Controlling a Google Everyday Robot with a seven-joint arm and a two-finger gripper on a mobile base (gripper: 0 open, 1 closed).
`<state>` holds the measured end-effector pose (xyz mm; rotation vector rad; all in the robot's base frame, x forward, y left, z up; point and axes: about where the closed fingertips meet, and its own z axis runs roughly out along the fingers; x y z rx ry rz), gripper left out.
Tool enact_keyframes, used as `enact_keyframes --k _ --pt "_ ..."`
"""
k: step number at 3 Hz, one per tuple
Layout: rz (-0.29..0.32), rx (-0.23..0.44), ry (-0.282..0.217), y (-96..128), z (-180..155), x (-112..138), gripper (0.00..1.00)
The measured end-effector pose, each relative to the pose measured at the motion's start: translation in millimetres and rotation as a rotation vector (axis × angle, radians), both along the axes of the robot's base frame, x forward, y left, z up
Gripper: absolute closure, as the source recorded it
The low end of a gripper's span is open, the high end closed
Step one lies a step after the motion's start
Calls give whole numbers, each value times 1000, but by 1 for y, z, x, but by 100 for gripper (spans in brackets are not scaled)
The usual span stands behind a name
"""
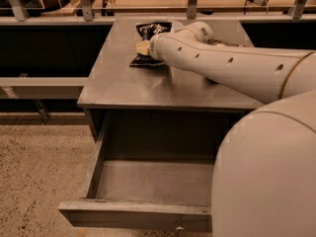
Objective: Place blue chip bag into top drawer
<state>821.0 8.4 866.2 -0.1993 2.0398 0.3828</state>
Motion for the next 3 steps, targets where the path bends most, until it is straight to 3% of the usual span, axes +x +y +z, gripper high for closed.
enact_keyframes --k 1,2,3 --pt "-9 4 19 1 -4 -6 65" --pt "15 -6 23 -14 19 -35 96" --pt "60 -11 63 -28 60 -78 100"
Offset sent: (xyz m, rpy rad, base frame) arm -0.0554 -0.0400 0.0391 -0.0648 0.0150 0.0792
